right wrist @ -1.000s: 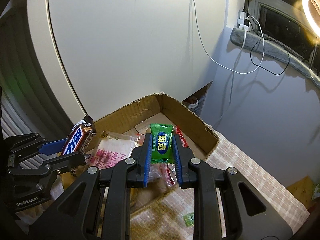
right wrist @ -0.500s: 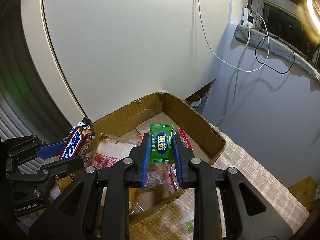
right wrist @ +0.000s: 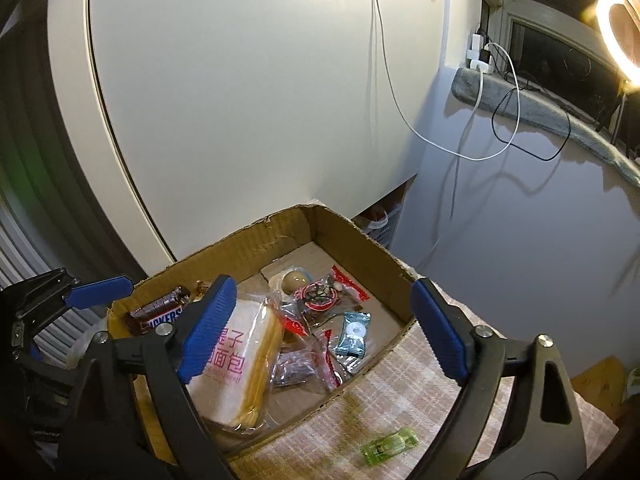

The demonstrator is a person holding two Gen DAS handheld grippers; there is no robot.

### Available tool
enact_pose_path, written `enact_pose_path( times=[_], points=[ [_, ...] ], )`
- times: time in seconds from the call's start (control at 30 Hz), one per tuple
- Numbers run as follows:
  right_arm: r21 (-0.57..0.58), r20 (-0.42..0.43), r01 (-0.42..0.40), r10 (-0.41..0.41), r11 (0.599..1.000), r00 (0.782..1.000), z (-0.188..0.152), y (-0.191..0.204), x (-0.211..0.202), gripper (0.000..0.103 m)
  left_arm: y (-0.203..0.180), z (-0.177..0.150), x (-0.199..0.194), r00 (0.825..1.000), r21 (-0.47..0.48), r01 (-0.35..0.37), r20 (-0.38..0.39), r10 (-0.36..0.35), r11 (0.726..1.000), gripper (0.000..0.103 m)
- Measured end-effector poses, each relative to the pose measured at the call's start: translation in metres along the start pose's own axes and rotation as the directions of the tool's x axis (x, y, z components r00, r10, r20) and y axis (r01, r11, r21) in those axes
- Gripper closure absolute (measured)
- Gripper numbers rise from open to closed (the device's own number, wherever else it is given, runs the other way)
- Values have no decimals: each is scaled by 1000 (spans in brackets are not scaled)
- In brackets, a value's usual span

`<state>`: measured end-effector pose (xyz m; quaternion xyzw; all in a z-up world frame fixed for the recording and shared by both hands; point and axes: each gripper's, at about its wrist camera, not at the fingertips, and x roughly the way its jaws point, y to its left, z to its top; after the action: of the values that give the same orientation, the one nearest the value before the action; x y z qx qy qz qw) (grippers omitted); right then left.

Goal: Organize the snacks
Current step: 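Move both tools away from the box toward the remaining candies on the cloth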

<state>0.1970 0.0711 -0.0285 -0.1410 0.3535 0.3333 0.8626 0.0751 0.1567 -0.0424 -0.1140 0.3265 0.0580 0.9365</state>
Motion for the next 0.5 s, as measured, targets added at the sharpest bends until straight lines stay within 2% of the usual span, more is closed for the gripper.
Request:
enact_pose_path(
  times=[0.5],
  points=[
    [24,19,8,-8,1000,1000,-7,-8,-31,7,-15,-1,-15,1000,30,10,23,-10,1000,39]
  ],
)
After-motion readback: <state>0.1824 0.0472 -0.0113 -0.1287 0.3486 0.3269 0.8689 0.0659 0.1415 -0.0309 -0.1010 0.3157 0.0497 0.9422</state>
